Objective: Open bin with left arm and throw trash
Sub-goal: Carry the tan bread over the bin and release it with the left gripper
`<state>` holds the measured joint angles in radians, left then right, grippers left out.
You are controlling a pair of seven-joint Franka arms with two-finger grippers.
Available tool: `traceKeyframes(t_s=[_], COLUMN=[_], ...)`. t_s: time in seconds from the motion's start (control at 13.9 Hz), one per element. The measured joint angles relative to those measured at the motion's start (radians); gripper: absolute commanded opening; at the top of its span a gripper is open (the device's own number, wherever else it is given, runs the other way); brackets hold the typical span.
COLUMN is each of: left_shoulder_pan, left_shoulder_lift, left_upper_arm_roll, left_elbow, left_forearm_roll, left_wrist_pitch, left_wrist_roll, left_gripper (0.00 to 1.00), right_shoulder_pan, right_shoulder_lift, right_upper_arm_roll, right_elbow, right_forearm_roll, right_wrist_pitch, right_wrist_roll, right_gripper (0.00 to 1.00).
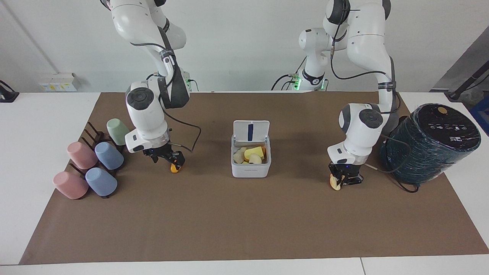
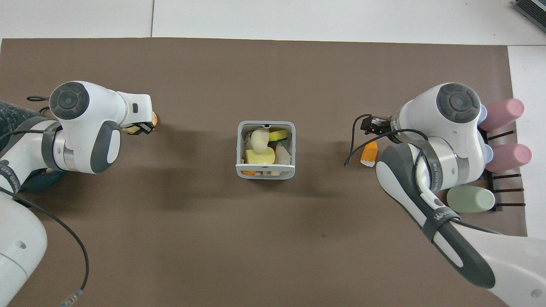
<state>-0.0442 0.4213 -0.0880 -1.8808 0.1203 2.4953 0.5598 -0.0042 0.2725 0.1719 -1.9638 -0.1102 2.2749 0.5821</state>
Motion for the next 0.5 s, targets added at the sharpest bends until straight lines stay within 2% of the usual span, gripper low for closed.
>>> traceKeyframes(t_s=[0.22, 0.5], left_shoulder_pan=[0.001, -0.041], left_shoulder_lift=[0.001, 0.009], left_upper_arm_roll=[0.007, -0.006], left_elbow=[0.036, 0.186], left_forearm_roll=[0.000, -0.001], left_wrist_pitch=[-0.023, -0.168], left_wrist_roll=[-0.063, -0.231], left_gripper=[0.00, 0.00], right_shoulder_pan=[0.000, 0.005], right_shoulder_lift=[-0.002, -0.022], right_upper_arm_roll=[0.003, 0.010], right_elbow=[-0.089, -0.143], right_forearm_roll=[0.001, 0.005], right_wrist_pitch=[0.076, 0.112], right_wrist_roll=[0.019, 0.022], right_gripper=[1.00, 1.00])
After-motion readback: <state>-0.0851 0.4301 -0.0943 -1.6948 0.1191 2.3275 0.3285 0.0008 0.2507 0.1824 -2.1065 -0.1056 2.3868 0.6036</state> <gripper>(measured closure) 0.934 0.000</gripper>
